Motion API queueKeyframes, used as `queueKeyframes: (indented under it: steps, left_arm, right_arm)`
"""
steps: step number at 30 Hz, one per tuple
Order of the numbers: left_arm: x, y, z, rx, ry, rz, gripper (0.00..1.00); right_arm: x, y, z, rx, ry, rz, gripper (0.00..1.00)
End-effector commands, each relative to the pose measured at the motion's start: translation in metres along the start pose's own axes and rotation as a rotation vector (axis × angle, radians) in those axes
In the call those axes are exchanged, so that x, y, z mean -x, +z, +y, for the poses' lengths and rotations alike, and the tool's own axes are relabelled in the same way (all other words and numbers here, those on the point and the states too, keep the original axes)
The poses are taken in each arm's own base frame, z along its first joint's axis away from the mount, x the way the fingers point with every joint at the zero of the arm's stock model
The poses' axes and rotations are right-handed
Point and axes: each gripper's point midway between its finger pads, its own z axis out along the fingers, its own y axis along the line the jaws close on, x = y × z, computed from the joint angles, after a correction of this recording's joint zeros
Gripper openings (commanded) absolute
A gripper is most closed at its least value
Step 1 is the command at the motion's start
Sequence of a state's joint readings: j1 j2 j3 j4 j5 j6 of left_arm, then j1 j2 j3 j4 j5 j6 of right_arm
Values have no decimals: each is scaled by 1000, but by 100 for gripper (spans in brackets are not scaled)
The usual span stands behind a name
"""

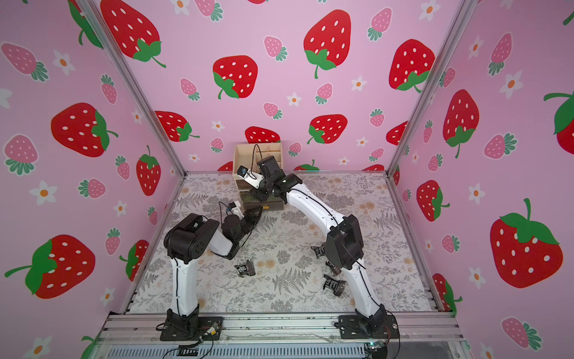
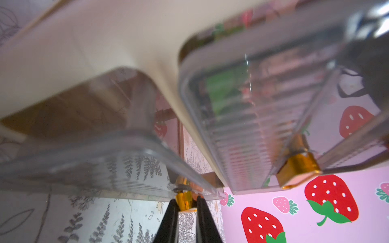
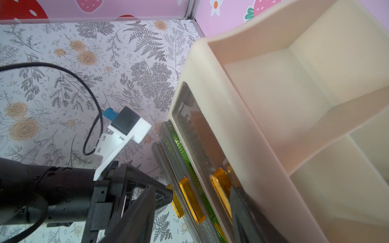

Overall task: Place the cookies into the drawer by color
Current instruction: Open the drawer in the storage box.

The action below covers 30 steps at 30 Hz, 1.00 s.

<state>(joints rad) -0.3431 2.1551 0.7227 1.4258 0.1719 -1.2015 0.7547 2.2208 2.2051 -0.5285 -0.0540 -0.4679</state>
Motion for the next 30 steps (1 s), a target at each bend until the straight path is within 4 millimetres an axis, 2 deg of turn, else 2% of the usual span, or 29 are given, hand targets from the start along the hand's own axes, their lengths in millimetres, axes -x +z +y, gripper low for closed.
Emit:
queueKeyframes:
  steps: [1,11,17,30]
  left_arm:
    - [-25,-15,15,43,25,78,0]
    - [-52,-51,13,57,37,181,0]
    - [-56,-70,18,84,46,205,0]
    - [-67,-97,23,123,65,243,0]
  right_arm:
    - [4,1,-27,-99,7,-10,62]
    - [-1,3,-28,-100,14,9,61]
    - [-3,3,-27,-97,17,19,60]
    - [-3,-1,-24,-86,20,19,60]
